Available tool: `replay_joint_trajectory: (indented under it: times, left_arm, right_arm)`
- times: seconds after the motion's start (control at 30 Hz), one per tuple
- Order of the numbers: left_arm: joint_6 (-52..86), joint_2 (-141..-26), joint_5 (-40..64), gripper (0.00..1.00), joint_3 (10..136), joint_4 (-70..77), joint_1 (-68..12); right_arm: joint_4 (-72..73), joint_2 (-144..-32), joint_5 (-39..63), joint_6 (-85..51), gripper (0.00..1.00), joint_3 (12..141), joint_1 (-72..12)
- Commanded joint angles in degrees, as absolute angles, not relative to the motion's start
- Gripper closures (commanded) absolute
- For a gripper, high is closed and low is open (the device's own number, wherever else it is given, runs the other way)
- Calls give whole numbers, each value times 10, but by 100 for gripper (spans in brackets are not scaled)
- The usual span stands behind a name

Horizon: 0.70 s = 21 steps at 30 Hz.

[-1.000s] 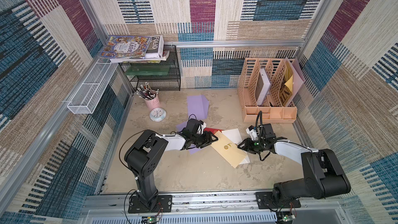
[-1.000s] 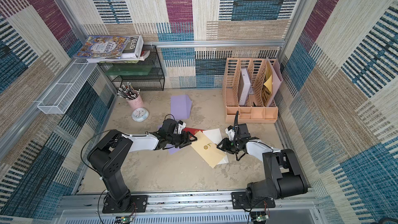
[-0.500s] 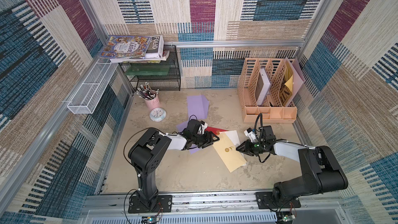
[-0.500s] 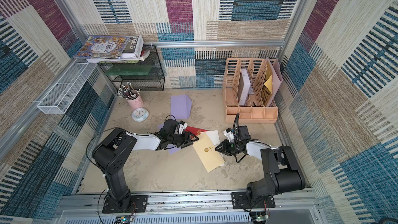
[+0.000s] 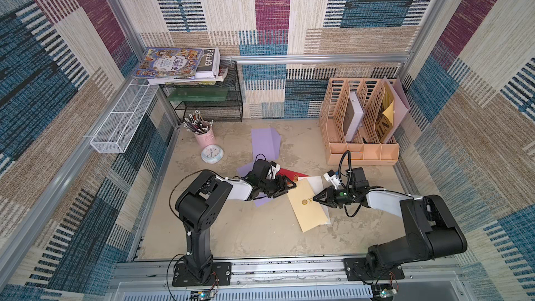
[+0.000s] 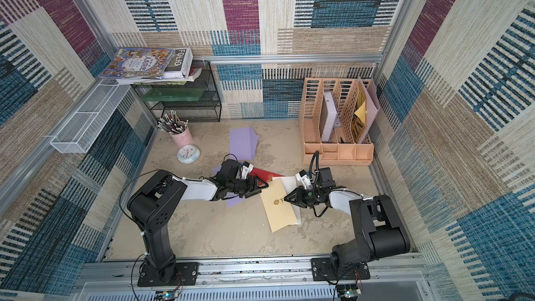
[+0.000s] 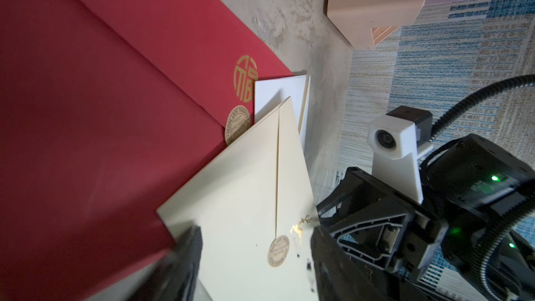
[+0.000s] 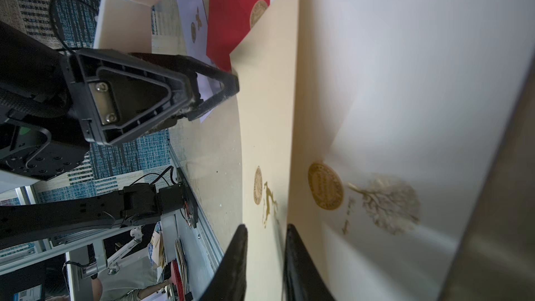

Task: Open the envelope
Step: Pick up the envelope from the envelope.

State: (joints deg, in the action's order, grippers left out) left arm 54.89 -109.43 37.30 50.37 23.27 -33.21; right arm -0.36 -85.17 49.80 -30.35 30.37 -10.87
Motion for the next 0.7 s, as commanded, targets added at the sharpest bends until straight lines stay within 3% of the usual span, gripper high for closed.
replay_joint_trajectory:
  times: [0.0, 0.27, 0.47, 0.67]
  left_arm:
    - [547, -1096, 358, 37, 501, 205, -332]
    - [545, -1089, 358, 37, 499, 205, -332]
    - [530, -1056, 367, 37, 498, 236, -331]
    - [441, -940, 344, 35, 511, 194, -331]
  right_arm:
    - [16, -868, 507, -309, 77, 312, -119]
    - [22, -885, 502, -311, 100, 324, -133]
    - [18, -863, 504, -315, 100, 328, -134]
    - [-1, -822, 502, -319, 100, 357, -134]
